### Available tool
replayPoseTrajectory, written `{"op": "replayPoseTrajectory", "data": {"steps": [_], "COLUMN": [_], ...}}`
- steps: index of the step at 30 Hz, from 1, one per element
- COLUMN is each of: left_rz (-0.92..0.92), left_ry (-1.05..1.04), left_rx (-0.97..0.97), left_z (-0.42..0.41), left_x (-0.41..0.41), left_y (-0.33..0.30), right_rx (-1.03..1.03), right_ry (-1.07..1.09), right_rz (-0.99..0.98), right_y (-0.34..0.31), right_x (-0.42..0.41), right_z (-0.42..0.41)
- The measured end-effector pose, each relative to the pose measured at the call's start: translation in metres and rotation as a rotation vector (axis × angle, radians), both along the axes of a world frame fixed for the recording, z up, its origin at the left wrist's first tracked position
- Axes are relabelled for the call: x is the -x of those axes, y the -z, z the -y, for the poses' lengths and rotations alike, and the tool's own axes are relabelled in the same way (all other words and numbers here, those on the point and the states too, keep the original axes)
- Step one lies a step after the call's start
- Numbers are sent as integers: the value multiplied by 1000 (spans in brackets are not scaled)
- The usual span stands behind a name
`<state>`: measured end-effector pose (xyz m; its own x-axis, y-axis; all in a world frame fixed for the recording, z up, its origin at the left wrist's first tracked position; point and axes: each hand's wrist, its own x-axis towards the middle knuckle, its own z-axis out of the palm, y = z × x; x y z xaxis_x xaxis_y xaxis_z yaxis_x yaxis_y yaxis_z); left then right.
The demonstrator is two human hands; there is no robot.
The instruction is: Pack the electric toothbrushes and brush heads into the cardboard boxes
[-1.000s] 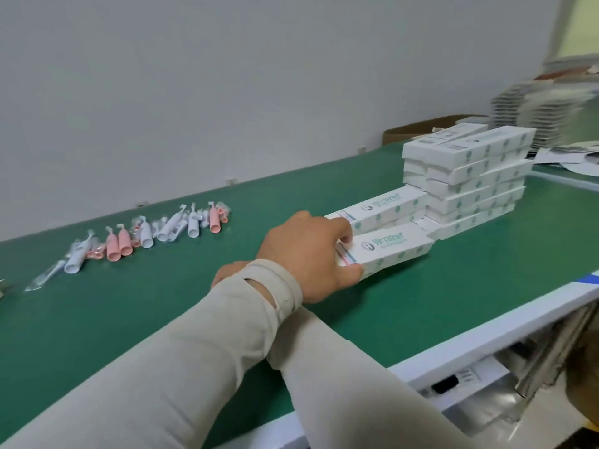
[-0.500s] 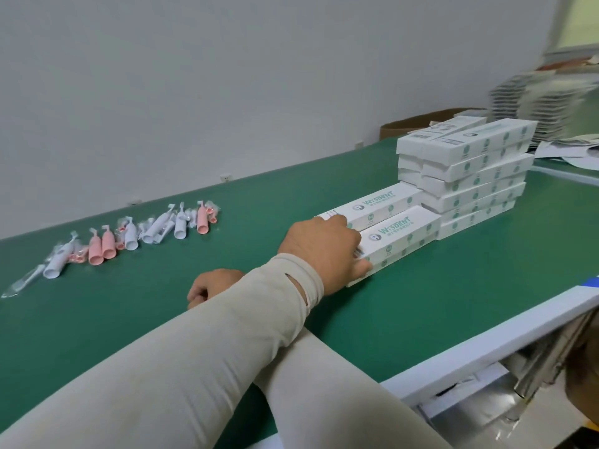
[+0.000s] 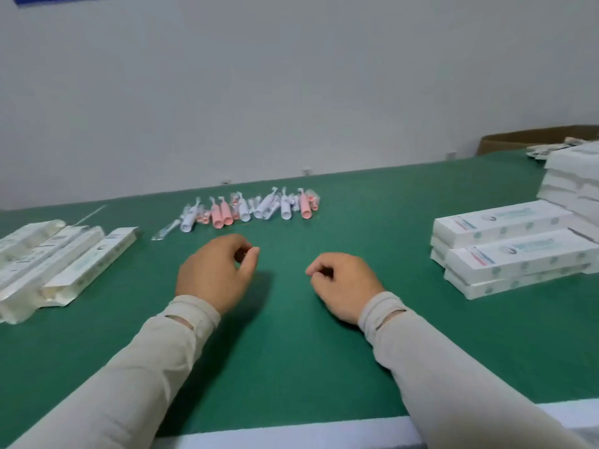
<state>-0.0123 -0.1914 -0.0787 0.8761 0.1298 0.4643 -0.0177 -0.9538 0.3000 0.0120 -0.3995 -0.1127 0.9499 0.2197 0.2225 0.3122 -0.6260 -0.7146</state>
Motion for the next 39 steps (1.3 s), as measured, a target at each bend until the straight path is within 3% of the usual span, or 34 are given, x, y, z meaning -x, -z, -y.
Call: {"op": "replayPoseTrajectory", "data": {"steps": [3,8,13,18,21,23,27,32,36,39], "left_rz": [-135,-57,-25,-388,-241,-200,-390,-276,-392,-223], "left_ry": [-158,-246,-459,-656,-744,-766,-795,-799,-798,-827], "left_rx": [-45,176,27,-185,-262,-267,-211,-193,-187,-141], "left_z": [-70,-110,-174,-222,-225,-225,-228,-228,-224,-220], "left_x": [21,28,24,14,7,4,-4,-8,-9,-7], "left_y": [28,36,15,15,17,16,16,6,8,7], "right_rx": [101,309,67,-39,-136,-162,-145,-180,-201,-209], "right_ry": [-44,-266,-164,-169,-134,-136,-174,-161,-162,-157], "right_rz": [19,23,181,134,137,138,105,91,73,67], "right_y": [-8,-29,-11,5,8,9,13,11,11,12], "right_x": [5,-1,-2,-15,-21,-23,-22,-22,-22,-23], "right_z": [-22,-97,-127,-109,-107,-109,-112,-109,-109,-109]}}
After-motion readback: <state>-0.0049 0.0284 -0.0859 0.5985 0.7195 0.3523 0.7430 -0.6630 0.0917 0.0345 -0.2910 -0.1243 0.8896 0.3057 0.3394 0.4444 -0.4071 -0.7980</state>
